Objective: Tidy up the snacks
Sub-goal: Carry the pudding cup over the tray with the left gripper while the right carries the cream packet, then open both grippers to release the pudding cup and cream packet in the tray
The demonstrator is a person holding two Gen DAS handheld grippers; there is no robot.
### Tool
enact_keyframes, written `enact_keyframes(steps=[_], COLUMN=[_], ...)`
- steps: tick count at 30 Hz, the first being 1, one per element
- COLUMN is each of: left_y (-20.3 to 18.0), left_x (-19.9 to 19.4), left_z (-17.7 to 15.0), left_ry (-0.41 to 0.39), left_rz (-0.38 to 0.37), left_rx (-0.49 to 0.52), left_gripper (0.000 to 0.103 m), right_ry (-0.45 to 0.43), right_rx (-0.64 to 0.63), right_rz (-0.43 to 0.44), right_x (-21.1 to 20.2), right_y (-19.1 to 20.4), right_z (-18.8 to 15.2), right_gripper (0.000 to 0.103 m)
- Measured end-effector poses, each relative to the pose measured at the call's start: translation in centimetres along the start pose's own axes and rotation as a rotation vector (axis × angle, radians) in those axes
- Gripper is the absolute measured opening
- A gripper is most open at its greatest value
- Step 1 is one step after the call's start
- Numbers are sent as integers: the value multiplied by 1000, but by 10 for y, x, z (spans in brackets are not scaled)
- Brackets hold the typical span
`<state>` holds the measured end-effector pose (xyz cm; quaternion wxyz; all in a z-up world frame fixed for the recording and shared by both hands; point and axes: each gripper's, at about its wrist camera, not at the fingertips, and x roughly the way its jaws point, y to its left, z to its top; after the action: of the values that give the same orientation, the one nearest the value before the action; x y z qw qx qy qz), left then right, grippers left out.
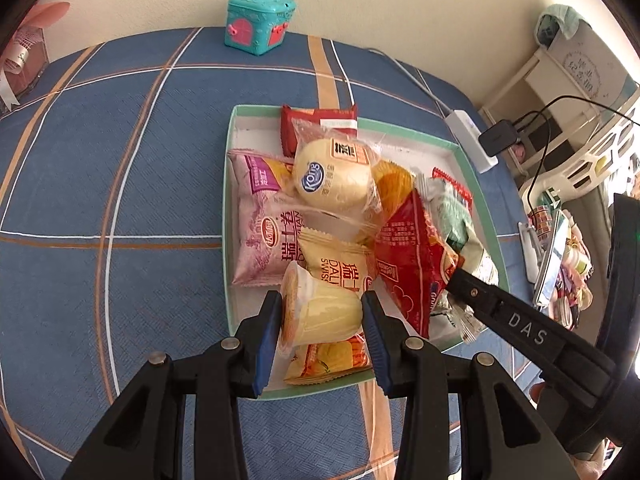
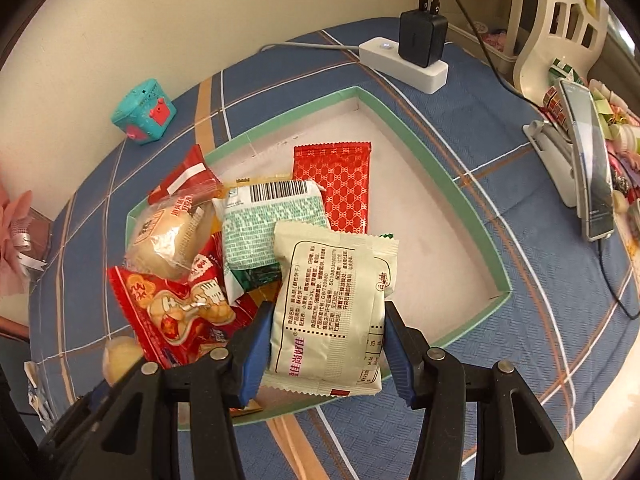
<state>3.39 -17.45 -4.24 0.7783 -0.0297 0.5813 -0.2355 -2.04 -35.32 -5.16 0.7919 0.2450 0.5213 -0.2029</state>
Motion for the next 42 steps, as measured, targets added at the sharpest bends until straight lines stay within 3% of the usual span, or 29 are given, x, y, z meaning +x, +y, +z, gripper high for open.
enact_keyframes(steps=[14,27,42], left_y=[1,17,1], left_x=[12,23,35], left_z=[-1,0,0], left_ry=[28,57,81], left_rz=[9,19,15], left_rx=[2,-58,-12], left_gripper=[42,42,40], right_ry=[31,34,26], right_rx=[19,-19,-30], right_rz=[0,-37,-57], right_x=[18,19,19], right_y=[0,5,10], right_z=[2,-3,-6], right_gripper=[55,55,56])
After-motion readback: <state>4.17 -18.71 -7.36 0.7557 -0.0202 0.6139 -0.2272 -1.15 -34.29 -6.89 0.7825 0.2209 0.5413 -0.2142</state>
